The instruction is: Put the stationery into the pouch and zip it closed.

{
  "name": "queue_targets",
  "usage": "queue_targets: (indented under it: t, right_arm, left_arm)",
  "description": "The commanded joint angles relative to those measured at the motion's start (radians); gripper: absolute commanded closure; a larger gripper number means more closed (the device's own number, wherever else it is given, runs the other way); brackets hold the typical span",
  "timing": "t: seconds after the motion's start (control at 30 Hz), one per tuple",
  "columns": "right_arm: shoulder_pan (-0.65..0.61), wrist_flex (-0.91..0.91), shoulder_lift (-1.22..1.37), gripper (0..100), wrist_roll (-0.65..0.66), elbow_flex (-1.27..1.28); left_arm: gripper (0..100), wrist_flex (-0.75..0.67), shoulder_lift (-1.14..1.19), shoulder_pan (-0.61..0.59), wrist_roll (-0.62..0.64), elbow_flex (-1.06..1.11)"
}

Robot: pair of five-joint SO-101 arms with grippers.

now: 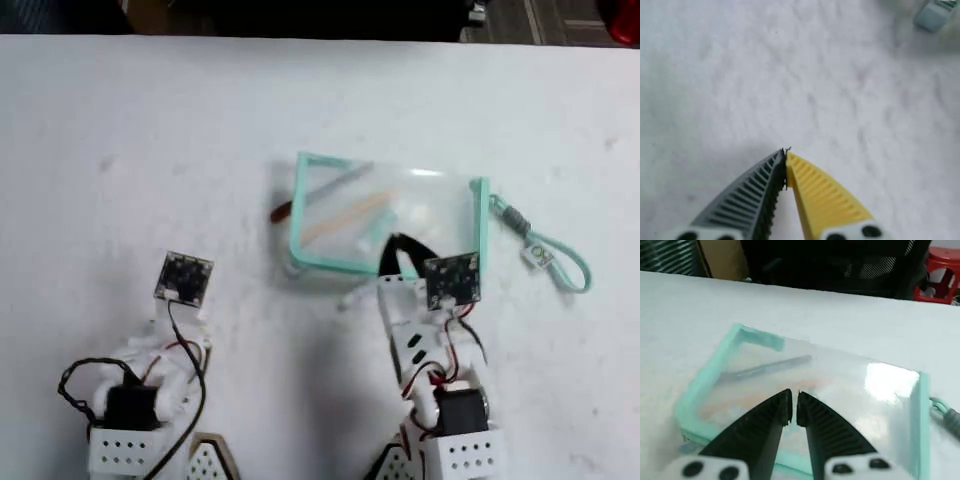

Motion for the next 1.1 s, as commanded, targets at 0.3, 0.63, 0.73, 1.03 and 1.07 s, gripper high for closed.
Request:
queue_targets:
  t: [0.3, 0.63, 0.73, 1.03, 1.07]
  right_arm:
    - [0.102, 0.007, -0.002, 97.4, 0.003, 0.009]
    - [0.229, 0.015, -0.004, 97.4, 0.011, 0.009]
    - [0.228, 0.013, -0.004, 97.4, 0.011, 0.009]
    - [0.228, 0.022, 0.004, 97.7, 0.126, 0.009]
    - [0.225, 0.022, 0.005, 97.8, 0.144, 0.009]
  left_arm:
    - [98, -0.038, -0.016, -0.013, -0.012, -0.021]
    - [98, -0.121, -0.016, -0.122, -0.009, -0.226]
    - [98, -0.172, -0.016, -0.105, -0.012, -0.233]
    - [98, -0.358, -0.016, -0.039, -0.008, -0.282]
    - [98, -0.373, -0.016, -0.019, -0.009, -0.311]
